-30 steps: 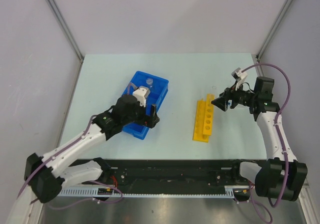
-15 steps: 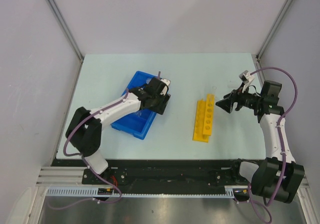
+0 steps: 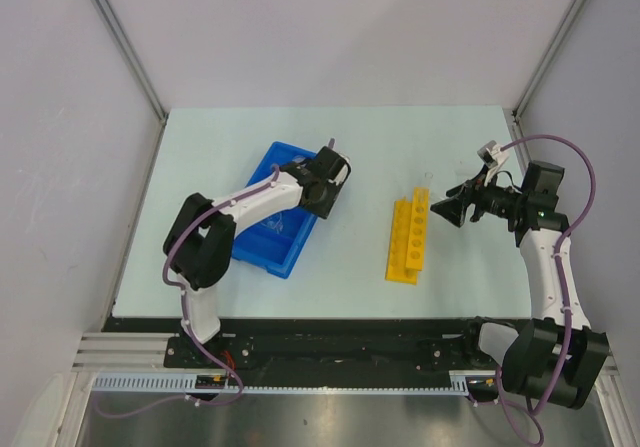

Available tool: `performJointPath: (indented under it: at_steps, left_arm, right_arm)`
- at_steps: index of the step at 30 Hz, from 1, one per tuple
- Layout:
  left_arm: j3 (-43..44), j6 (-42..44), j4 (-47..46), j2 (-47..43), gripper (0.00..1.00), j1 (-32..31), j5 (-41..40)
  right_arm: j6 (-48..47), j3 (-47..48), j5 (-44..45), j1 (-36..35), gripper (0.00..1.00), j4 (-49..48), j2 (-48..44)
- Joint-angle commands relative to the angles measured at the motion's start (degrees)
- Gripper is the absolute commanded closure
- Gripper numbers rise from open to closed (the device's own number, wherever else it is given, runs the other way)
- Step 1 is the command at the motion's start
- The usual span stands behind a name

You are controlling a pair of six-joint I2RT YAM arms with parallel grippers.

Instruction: Organize the chemistry lab equipment

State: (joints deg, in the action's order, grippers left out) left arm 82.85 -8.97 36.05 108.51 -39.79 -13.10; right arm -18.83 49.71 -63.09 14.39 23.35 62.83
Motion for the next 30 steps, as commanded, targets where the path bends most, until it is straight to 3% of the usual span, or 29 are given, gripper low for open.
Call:
performJointPath:
  at_steps: [1, 7, 11, 20, 27, 30]
  left_arm:
    - [1.09, 1.68, 0.69, 0.48, 0.55, 1.12, -1.84]
    - [0.12, 2.64, 0.60, -0.58, 0.74, 3.66, -0.87]
    - [0.12, 4.14, 0.95, -1.81, 0.80, 6.65, 0.27]
    - [1.69, 8.35, 1.13, -3.04, 0.83, 17.81, 2.56]
    - [6.18, 9.41, -0.45, 0.73, 0.84, 28.44, 4.40]
    - [9.51, 10.64, -0.46, 3.45, 0.84, 30.20, 3.53]
  right_arm:
    - [-0.94, 0.21, -1.51, 0.28, 0.21, -0.06, -1.57]
    - [-1.03, 0.12, -1.51, 0.72, 0.22, 0.02, -2.09]
    - [-0.95, 0.12, -1.77, 1.07, 0.21, -0.06, -2.45]
    - [-0.86, 0.12, -2.21, 1.69, 0.21, -0.06, -3.06]
    - [-0.94, 0.12, -2.56, 1.78, 0.21, 0.11, -3.33]
    - [-1.03, 0.12, -2.48, 1.87, 0.21, 0.29, -3.33]
